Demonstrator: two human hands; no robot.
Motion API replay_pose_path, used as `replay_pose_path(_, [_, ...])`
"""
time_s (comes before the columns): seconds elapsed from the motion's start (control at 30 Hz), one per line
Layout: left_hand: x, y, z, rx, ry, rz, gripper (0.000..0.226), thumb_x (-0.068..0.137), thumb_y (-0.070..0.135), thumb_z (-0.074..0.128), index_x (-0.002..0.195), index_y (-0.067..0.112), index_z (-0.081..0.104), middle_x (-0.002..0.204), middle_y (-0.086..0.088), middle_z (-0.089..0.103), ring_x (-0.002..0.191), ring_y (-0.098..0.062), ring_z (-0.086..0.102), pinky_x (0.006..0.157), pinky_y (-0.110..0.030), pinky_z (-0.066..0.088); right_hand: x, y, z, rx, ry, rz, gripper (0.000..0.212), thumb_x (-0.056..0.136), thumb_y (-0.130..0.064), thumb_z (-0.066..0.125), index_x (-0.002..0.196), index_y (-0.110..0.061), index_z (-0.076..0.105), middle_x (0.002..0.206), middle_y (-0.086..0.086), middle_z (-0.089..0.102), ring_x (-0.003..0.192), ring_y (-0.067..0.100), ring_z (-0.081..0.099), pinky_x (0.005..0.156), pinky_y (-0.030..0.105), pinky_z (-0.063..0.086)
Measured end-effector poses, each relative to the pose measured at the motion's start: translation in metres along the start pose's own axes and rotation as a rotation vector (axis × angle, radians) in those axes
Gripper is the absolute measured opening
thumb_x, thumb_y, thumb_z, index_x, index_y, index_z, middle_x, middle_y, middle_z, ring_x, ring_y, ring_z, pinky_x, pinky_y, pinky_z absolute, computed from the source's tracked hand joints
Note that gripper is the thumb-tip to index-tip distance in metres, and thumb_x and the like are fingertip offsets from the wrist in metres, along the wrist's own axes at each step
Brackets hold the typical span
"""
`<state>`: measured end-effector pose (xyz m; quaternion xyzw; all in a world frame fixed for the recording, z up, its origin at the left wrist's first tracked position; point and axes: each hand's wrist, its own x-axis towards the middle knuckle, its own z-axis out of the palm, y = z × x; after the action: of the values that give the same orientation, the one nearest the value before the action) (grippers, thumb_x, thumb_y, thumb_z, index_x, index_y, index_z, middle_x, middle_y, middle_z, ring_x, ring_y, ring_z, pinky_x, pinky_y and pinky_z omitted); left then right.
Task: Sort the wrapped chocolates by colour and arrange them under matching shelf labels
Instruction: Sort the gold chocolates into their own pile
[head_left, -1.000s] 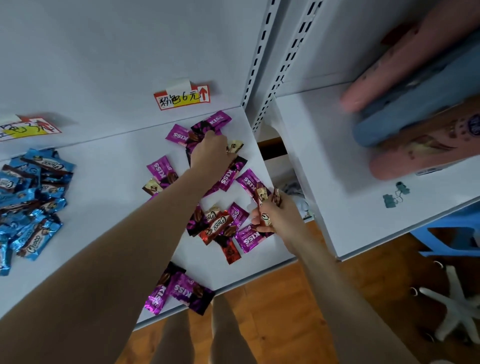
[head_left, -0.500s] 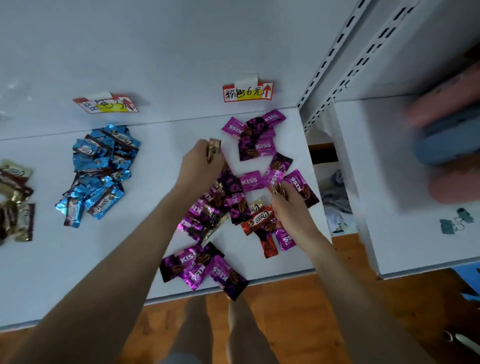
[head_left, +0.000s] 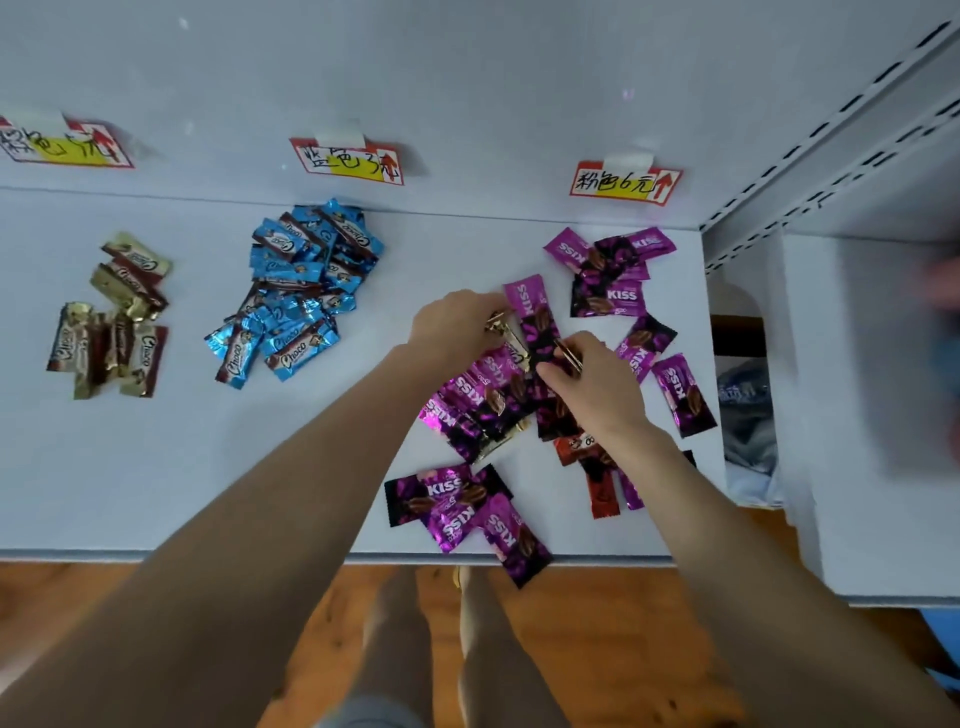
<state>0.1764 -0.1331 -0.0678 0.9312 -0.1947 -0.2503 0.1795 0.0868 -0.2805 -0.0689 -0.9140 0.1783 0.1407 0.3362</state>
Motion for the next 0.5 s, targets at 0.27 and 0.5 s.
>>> replay_pose_path(0.27, [-0.008,-0.018,-0.003,-0.088,0.027,-0.115,0.023,0.091,0.029,0.058,0.084,0.008,0.049,0.084,-0.005,0.042,0.076,-0.023,0.046,0.062,-0.029,0.034,0.010,0.002,-0.005,-0.041,0.097,-0.085,0.018,0.094,-0.017,0.050,0.105,-0.005,0.058,0.087,0.010,0.065,0.076,0.023,0.059,0.061,0.027,0.039])
replay_pose_path(0.5, [-0.051,-0.025,-0.016,-0.634,0.154,-0.294,0.010,0.091,0.017,0.053,0.088,0.008,0.050,0.060,-0.003,0.058,0.037,-0.002,0.051,0.033,-0.012,0.035,0.013,-0.020,-0.007,0.015,-0.077,-0.118,0.018,0.090,-0.024,0.055,0.075,-0.015,0.055,0.067,-0.004,0.053,0.062,0.011,0.050,0.057,0.023,0.037])
